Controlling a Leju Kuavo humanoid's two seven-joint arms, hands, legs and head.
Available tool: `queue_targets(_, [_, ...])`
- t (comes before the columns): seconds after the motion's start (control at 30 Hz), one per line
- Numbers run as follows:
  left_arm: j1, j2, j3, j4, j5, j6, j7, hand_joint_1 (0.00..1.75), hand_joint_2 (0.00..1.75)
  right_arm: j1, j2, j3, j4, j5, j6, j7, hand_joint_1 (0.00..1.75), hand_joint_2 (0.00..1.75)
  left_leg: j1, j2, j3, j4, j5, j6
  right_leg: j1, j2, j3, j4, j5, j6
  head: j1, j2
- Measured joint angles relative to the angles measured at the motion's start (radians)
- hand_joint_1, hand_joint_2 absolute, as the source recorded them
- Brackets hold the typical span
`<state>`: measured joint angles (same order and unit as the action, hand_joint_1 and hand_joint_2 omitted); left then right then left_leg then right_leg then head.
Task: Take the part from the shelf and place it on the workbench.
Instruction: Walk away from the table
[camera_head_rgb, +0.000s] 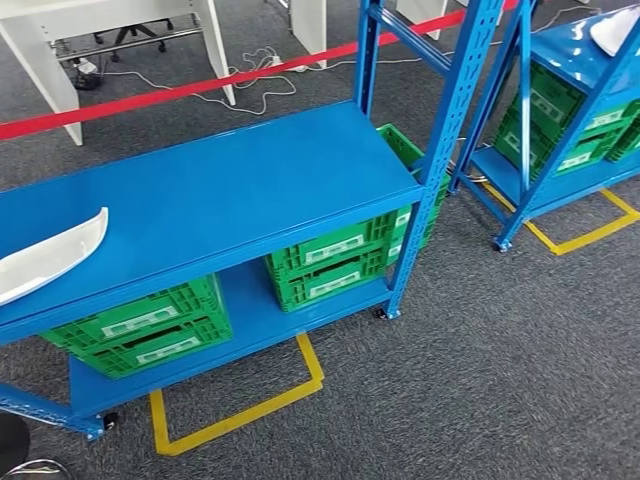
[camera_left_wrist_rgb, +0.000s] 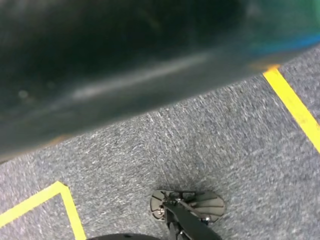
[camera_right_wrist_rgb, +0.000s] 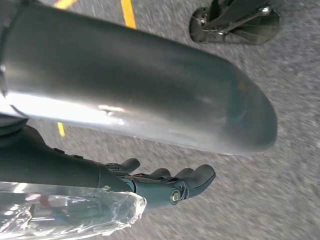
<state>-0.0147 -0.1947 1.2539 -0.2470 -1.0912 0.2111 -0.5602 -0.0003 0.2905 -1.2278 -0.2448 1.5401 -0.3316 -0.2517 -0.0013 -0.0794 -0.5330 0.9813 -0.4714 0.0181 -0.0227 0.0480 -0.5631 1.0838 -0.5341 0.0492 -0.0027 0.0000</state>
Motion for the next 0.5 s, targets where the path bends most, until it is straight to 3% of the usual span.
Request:
queue_targets(0.07, [-0.003,0.001,0.004,0.0,-0.004,0.0,-0.002,0.0,0.0,-0.001,0.0,-0.001,-0.001,-0.001,-0.002,-0.01,0.0,0.0,0.0,-0.023,-0.013,0.012,-0.001,-0.014,-0.007,0.041,0.029,-0.067,0.017,-0.003,0.002,0.0])
queue_targets(0.13, [-0.002,0.001,0.009,0.0,-0.009,0.0,-0.003,0.0,0.0,-0.001,0.0,-0.003,-0.002,-0.004,-0.004,-0.022,0.0,0.0,0.004,-0.045,-0.026,0.017,0.004,-0.026,-0.006,0.031,0.031,-0.069,0.014,-0.017,0.001,0.0])
queue_targets(0.17, [0.001,0.002,0.011,0.0,-0.012,0.0,-0.005,0.0,0.0,-0.002,0.0,-0.005,-0.002,-0.006,-0.006,-0.029,0.0,0.0,0.004,-0.039,-0.031,0.021,0.002,-0.031,-0.005,0.019,0.03,-0.07,0.015,-0.023,0.001,0.0])
queue_targets(0.23, [0.001,0.003,0.015,0.0,-0.018,0.0,-0.008,0.0,0.0,-0.003,0.0,-0.01,-0.003,-0.014,-0.009,-0.048,0.0,0.0,0.003,0.007,-0.056,0.069,-0.03,-0.04,-0.005,-0.008,0.031,-0.072,0.017,-0.037,-0.006,0.0])
queue_targets(0.3, [-0.004,0.004,0.017,-0.001,-0.024,0.0,-0.01,0.0,0.0,-0.004,-0.001,-0.017,-0.004,-0.022,-0.011,-0.068,0.0,0.0,0.004,0.059,-0.116,0.193,-0.094,-0.047,-0.001,-0.041,0.032,-0.073,0.014,-0.045,-0.012,0.0])
queue_targets(0.37, [-0.006,0.004,0.02,-0.001,-0.031,0.0,-0.01,0.0,0.0,-0.006,-0.002,-0.025,-0.005,-0.032,-0.01,-0.09,0.0,0.0,0.006,0.071,-0.168,0.3,-0.13,-0.049,0.004,-0.075,0.032,-0.073,0.011,-0.049,-0.012,0.0])
queue_targets(0.4, [-0.004,0.004,0.023,-0.001,-0.034,-0.001,-0.011,0.0,0.0,-0.008,-0.003,-0.029,-0.006,-0.037,-0.009,-0.103,0.0,0.0,0.006,0.073,-0.169,0.306,-0.12,-0.047,0.005,-0.089,0.033,-0.073,0.01,-0.05,-0.013,0.0])
queue_targets(0.43, [-0.003,0.004,0.026,-0.001,-0.037,-0.001,-0.011,0.0,0.0,-0.012,-0.003,-0.033,-0.006,-0.041,-0.007,-0.115,0.0,0.0,0.005,0.077,-0.149,0.271,-0.093,-0.043,0.007,-0.102,0.035,-0.073,0.009,-0.05,-0.013,0.0])
queue_targets(0.5, [-0.002,0.007,0.032,-0.001,-0.042,0.0,-0.012,0.0,0.0,-0.018,-0.003,-0.038,-0.007,-0.049,-0.003,-0.139,0.0,0.0,-0.004,0.117,-0.075,0.136,-0.03,-0.025,0.012,-0.124,0.041,-0.073,0.005,-0.049,-0.012,0.0])
